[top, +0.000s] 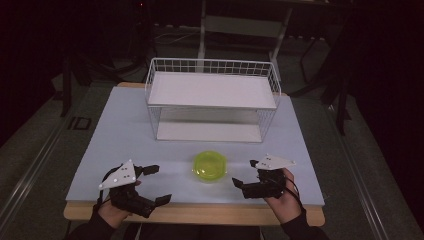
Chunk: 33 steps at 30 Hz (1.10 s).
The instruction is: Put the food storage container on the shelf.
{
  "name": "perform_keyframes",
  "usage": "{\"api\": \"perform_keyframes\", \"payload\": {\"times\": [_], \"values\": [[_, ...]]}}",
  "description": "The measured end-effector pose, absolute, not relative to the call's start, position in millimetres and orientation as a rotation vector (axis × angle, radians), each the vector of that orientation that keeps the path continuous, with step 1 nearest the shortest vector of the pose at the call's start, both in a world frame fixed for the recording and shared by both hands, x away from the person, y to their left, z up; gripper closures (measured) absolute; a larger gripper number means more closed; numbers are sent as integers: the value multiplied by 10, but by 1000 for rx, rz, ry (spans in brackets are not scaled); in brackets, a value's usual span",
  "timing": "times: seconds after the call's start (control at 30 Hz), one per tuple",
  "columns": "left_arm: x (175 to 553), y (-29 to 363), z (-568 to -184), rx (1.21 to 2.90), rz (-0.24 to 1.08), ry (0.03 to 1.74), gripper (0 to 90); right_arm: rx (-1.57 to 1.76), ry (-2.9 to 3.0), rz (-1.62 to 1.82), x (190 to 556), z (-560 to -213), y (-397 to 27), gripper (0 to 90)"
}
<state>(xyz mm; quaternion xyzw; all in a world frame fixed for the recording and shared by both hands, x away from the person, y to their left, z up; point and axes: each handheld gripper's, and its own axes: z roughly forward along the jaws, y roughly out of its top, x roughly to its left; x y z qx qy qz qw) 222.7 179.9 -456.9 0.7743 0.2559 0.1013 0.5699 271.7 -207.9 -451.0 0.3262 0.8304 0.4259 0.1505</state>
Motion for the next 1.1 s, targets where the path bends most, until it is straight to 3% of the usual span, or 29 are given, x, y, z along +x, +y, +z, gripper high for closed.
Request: {"api": "perform_keyframes", "payload": {"times": [0.53, 1.1], "values": [[2561, 1571, -4264, 1864, 189, 638, 28, 794, 2311, 1257, 2714, -4242, -1985, 148], [2974, 1220, -4432, 1895, 90, 777, 50, 934, 2316, 1212, 2968, -4269, -1889, 146]]}}
